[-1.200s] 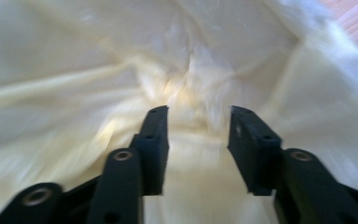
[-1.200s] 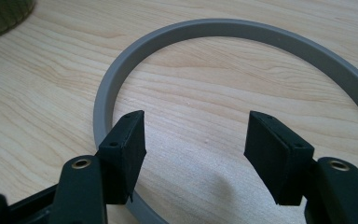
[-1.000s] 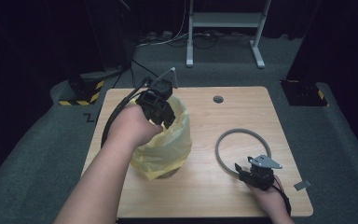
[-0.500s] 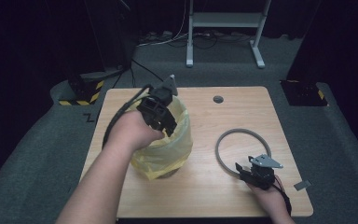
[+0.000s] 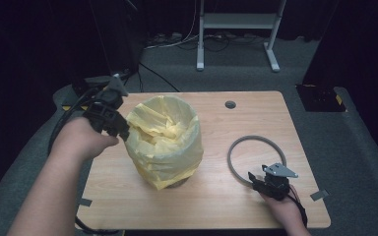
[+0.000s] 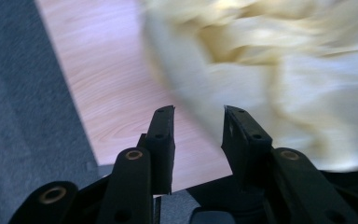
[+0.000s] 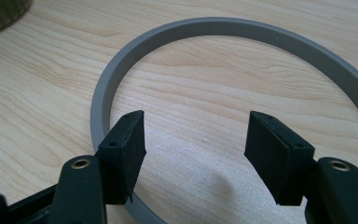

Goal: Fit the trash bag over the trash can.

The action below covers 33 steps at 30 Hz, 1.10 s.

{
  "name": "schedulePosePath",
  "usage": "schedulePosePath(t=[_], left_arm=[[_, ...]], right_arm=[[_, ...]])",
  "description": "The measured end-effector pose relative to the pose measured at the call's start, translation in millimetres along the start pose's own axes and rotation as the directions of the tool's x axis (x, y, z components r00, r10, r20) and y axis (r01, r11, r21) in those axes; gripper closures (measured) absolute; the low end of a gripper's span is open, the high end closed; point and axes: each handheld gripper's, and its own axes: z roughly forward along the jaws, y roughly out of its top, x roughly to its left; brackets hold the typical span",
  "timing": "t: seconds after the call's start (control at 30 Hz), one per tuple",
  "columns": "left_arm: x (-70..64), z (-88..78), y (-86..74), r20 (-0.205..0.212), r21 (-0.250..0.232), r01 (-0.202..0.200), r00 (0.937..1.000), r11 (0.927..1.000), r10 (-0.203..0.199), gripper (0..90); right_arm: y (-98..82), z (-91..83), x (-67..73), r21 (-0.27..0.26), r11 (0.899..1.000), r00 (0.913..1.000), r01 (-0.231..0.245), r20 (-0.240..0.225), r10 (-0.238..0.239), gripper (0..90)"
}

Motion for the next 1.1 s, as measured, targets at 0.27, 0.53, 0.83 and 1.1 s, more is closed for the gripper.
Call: schedulePosePath(t=[0.27, 0.53, 0.83, 1.1], left_arm=[[36.8, 61.4, -21.0, -0.007, 0.027, 0.058, 0.9983, 0.998, -0.058, 63.6], [50.5, 137.3, -33.6, 0.023, 0.018, 0.074, 0.997, 0.9971, -0.075, 60.5], [53.9, 212.7, -42.5, 0.078, -0.014, 0.096, 0.9925, 0.9953, -0.095, 56.9], [49.0, 255.3, -49.0, 0.076, -0.098, 0.061, 0.9956, 0.9933, -0.054, 52.9]], right_arm=[[-0.3, 0.4, 0.1, 0.001, 1.0, 1.0, 0.003, 0.001, -0.003, 37.7], [-0.7, 0.7, 1.2, 0.002, 1.0, 1.0, 0.007, 0.0, -0.007, 37.5], [-0.9, 1.5, 4.1, 0.006, 1.0, 0.9999, 0.016, -0.002, -0.016, 37.0], [1.0, 2.1, 14.4, -0.001, 0.999, 0.999, 0.042, -0.012, -0.042, 36.4]])
